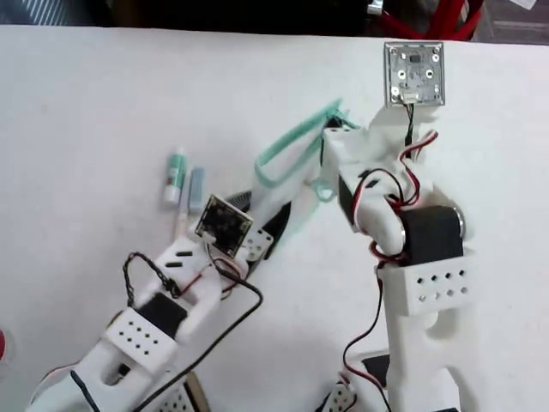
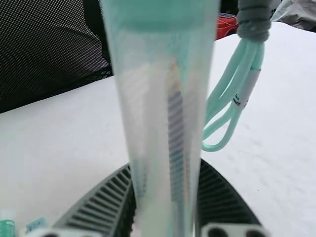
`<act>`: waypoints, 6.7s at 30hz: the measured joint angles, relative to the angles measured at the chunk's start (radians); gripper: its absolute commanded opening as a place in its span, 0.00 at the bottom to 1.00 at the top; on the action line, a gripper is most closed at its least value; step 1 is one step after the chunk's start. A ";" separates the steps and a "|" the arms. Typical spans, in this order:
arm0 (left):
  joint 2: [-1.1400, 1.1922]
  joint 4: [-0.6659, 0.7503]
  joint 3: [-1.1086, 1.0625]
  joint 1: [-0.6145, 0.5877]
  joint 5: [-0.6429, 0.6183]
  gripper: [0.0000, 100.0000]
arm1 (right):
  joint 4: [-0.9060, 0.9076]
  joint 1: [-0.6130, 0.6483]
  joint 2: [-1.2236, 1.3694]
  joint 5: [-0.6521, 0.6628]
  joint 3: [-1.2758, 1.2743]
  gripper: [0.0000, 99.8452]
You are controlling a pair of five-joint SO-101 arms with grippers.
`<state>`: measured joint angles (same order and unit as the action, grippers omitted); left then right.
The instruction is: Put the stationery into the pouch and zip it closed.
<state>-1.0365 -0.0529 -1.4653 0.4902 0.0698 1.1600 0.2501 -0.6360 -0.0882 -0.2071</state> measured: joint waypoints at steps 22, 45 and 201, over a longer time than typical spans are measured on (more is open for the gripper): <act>-0.638 -0.991 0.371 -0.250 0.146 0.20 | -0.041 0.028 0.002 0.000 -0.060 0.20; 0.457 -0.974 0.783 -0.508 0.018 0.15 | -0.043 0.028 0.000 0.000 -0.095 0.20; 0.931 -0.868 0.875 -0.552 -0.037 0.12 | -0.121 0.035 -0.006 0.000 -0.193 0.20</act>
<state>-0.1051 -0.9214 -0.5907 -0.0621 0.0330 1.0388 0.2854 -0.6421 -0.0882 -0.4005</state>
